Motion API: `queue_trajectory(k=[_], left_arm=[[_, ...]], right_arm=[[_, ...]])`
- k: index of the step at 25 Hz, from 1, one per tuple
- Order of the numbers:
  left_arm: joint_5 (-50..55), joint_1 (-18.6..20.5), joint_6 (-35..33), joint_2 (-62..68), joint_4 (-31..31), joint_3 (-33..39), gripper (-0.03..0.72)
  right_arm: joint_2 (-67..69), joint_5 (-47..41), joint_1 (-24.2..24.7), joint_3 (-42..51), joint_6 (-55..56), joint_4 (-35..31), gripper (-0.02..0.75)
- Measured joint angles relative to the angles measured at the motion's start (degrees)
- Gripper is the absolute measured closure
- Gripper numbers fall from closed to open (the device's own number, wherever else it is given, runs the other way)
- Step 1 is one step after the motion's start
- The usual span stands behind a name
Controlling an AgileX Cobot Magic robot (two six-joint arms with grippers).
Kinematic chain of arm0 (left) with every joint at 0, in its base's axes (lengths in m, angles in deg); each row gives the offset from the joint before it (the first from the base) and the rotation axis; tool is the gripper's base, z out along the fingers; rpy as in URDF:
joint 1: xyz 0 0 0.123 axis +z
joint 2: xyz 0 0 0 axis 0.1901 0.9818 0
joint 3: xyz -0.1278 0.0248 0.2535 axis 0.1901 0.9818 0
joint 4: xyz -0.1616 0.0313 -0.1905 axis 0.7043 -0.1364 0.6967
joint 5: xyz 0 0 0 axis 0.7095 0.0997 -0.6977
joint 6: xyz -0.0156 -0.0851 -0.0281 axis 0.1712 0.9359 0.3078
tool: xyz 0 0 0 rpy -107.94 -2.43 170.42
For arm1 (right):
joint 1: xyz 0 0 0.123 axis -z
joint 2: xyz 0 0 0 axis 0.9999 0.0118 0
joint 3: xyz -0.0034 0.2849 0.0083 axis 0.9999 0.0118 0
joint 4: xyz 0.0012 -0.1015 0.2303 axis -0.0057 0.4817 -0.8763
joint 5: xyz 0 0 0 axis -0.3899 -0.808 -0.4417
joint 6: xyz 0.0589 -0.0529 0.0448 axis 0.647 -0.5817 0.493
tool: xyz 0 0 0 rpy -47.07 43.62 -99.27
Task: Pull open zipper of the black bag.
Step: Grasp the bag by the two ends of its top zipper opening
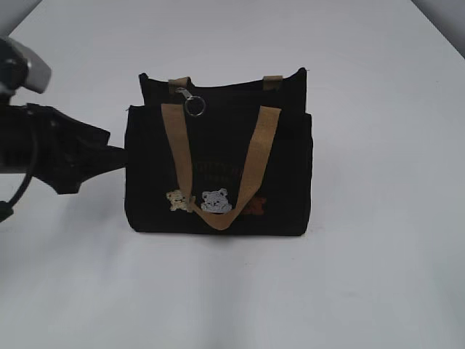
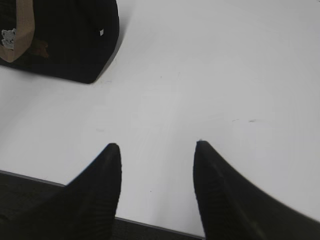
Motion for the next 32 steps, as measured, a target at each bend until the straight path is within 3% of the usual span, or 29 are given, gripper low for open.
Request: queue_trajectory(k=[8, 10, 13, 14, 18, 21, 23, 27, 32], left_arm=[[0.0, -2.75, -0.6, 11.3, 0.87, -9.57, 0.291], [0.06, -4.03, -0.6, 13.4, 0.82, -11.26, 0.368], [0.46, -5.12, -0.6, 15.26, 0.77, -12.14, 0.601], [0.6, -5.19, -0.6, 15.48, 0.77, -12.25, 0.625], [0.66, -5.19, -0.6, 15.77, 1.09, -12.49, 0.624], [0.73, -5.19, -0.6, 15.77, 1.17, -12.49, 0.624], [0.73, -5.19, -0.6, 15.77, 1.23, -12.49, 0.624], [0.73, -5.2, -0.6, 15.88, 2.01, -12.44, 0.624], [0.86, -5.2, -0.65, 16.05, 2.51, -12.44, 0.624]], right_arm=[[1.27, 0.0, 0.0, 0.0, -3.95, -5.59, 0.366], [5.91, 0.48, 0.0, -0.32, -9.14, -11.13, 0.366], [16.94, 10.72, 0.0, -0.86, -22.6, -24.73, 0.366], [21.69, 14.79, 0.0, -0.97, -29.82, -31.71, 0.366], [44.88, 22.67, -0.56, -4.07, -64.72, -58.78, 0.366], [62.8, 25.68, -5.21, -10.28, -83.57, -70.05, 0.366], [71.48, 29.03, -10.29, -16.12, -90.45, -71.88, 0.366], [85.93, 37.63, -19.82, -25.97, -96.07, -69.09, 0.366], [96.66, 45.35, -26.51, -34.48, -97.1, -67.09, 0.366]])
